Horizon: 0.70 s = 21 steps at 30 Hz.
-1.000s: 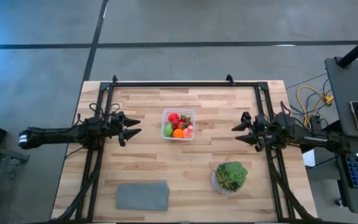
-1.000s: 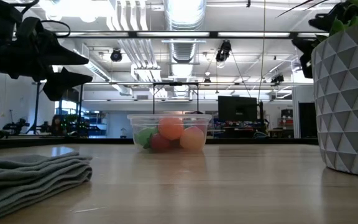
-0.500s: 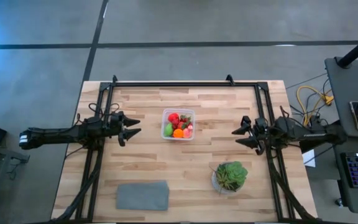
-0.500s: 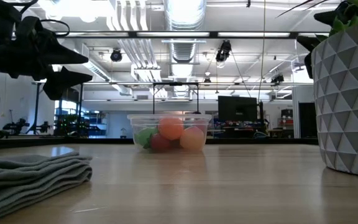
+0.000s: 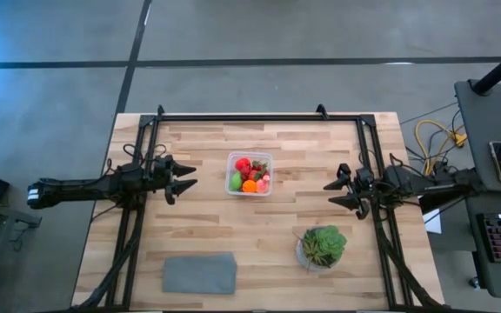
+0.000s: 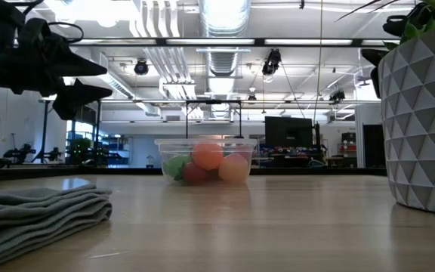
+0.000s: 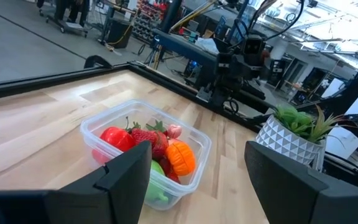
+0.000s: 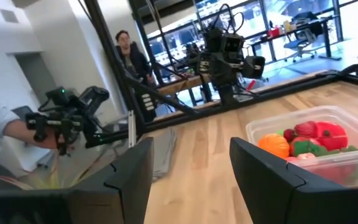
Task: Pick and placing Produce into tupperware
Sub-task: Return to Home Position
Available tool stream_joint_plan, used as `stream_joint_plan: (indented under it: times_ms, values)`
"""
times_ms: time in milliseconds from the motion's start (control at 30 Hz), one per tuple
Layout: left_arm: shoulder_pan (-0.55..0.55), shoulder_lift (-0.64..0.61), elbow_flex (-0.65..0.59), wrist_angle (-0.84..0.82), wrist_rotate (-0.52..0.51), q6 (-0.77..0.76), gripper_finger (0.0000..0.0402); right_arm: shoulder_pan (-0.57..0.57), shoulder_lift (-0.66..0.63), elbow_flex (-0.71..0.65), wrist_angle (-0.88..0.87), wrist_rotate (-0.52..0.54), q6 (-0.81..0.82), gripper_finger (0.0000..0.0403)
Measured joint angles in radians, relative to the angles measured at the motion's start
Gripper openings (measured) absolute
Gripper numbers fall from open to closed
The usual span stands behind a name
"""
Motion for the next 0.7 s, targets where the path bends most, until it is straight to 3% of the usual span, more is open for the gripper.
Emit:
stream_joint_plan:
  times_ms: [333,700]
  values:
    - [0.000,0.001,0.000,0.055,0.002,0.034,0.0245,-0.151,0.000,0.000,-0.036,-0.162,-0.026,0.0203]
    - [0.000,0.017,0.000,0.055,0.005,0.027,0.0245,-0.197,0.002,0.000,-0.135,-0.159,0.004,0.0203]
